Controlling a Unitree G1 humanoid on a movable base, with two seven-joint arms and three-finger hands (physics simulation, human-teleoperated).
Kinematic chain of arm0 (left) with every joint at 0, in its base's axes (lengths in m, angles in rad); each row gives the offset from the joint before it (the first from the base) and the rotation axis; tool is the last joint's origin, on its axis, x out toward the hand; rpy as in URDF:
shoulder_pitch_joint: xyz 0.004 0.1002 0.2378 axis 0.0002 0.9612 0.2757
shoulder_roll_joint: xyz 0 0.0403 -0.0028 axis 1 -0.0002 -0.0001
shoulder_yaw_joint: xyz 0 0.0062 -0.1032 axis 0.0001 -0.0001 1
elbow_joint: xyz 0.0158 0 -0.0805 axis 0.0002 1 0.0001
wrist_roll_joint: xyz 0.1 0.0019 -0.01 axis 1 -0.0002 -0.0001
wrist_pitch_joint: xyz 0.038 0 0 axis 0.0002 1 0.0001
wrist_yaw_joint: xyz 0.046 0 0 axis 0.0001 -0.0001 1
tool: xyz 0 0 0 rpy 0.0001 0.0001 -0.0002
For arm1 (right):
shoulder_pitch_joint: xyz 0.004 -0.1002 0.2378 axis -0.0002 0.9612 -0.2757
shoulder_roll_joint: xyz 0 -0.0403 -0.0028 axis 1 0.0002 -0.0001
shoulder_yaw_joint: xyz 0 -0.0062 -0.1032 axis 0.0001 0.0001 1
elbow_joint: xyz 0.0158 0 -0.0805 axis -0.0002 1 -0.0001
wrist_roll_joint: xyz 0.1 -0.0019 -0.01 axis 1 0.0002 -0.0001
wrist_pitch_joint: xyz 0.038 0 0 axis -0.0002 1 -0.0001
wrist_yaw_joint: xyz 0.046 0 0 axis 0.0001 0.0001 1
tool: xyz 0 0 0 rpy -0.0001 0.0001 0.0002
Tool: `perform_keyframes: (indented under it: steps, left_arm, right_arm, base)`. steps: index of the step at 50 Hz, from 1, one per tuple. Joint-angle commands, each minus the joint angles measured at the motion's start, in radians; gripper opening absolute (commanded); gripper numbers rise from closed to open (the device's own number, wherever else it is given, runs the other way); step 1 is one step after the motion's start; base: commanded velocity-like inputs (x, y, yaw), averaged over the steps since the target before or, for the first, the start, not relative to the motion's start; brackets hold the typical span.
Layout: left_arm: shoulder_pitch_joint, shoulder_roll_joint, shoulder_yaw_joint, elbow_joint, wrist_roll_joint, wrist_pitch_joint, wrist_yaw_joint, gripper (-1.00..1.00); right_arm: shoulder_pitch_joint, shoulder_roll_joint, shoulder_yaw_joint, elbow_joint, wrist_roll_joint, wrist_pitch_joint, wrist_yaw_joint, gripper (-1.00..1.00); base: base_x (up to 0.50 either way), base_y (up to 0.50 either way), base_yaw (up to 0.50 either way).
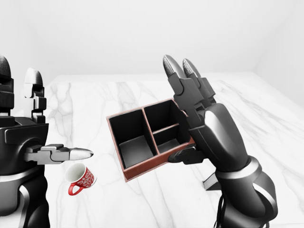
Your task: Pick up the book and place it in the back compartment of the caddy.
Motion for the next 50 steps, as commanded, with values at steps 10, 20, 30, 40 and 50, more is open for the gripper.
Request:
perform_keyframes:
  steps: [10, 20, 30, 40, 50]
  left_arm:
    - [-0.001, 0.001, -0.002, 0.012, 0.002, 0.000, -0.003, 1.00]
    - [0.002, 0.000, -0.004, 0.007, 0.004, 0.000, -0.003, 1.00]
    - [0.002, -0.001, -0.003, 0.002, 0.004, 0.000, -0.002, 1.00]
    - [0.008, -0.003, -0.005, 0.000, 0.006, 0.000, -0.002, 1.00]
    - [0.003, -0.002, -0.004, -0.003, 0.005, 0.000, -0.002, 1.00]
  right_arm:
    - [0.009, -0.030, -0.026, -0.033, -0.144, 0.000, 0.126, 1.00]
    - [0.017, -0.039, -0.059, -0.045, -0.201, 0.000, 0.126, 1.00]
    - [0.034, -0.035, -0.094, -0.043, -0.236, 0.000, 0.126, 1.00]
    - [0.051, -0.042, -0.128, -0.066, -0.276, 0.000, 0.126, 1.00]
    - [0.079, -0.029, -0.168, -0.026, -0.269, 0.000, 0.126, 1.00]
  base:
    - [0.00, 0.00, 0.00]
    - [0.00, 0.00, 0.00]
    - [0.00, 0.00, 0.00]
    - [0.00, 0.00, 0.00]
    - [0.00, 0.00, 0.00]
